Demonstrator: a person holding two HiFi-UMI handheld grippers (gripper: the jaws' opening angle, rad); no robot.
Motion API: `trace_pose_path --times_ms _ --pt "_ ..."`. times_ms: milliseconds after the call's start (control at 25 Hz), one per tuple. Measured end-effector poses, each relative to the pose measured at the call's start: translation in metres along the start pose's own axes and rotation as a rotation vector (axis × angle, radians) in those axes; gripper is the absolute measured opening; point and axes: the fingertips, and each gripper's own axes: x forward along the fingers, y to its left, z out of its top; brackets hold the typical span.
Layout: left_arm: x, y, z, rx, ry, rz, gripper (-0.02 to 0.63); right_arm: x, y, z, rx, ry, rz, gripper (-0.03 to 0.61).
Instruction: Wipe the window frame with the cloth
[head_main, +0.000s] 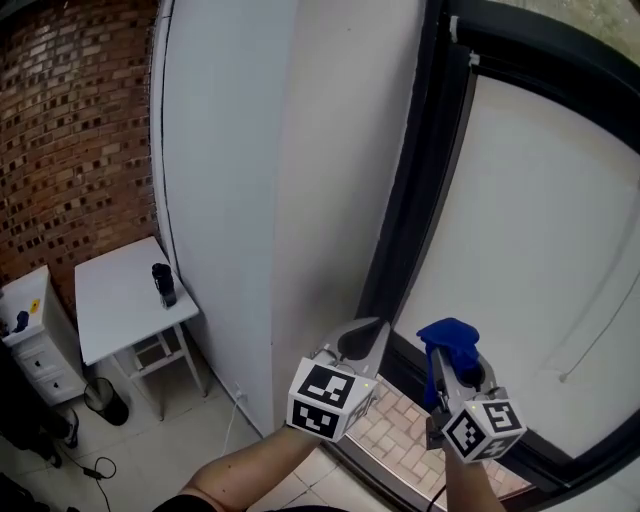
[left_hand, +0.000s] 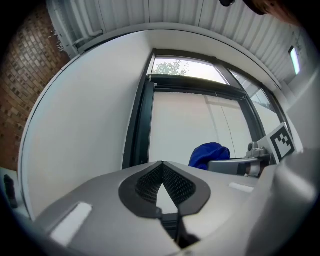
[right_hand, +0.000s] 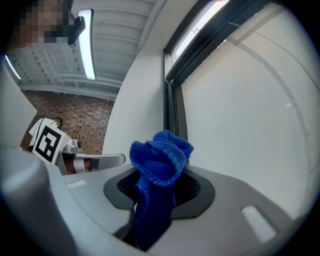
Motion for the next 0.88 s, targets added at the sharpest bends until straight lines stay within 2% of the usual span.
trace_pose_path --times_ms 280,400,520,680,880 --pt "0.024 0.011 0.075 0.006 -0.112 -0.003 -0.008 0.032 -0.003 0.085 -0.102 -0.067 -0.004 0.143" --pt "0.032 0.021 0.103 0.039 -0.142 0.014 -0.008 0.041 -0.004 0.116 -0.137 -0.096 -0.011 0.144" --pt "0.041 0.022 0.129 0.075 -0.175 -0.004 -0.008 0.051 -0.002 0.145 -0.176 -0.128 -0.014 0.144" --pt "0.055 0.016 0.153 0.116 -0.206 -0.051 -0.008 0.07 0.003 0.17 -0.157 -0.151 -0.004 0.143" --pt "0.073 0.019 0.169 0.1 -0.202 -0.069 -0.008 0.092 0.013 0.194 -0.184 -0.157 0.023 0.143"
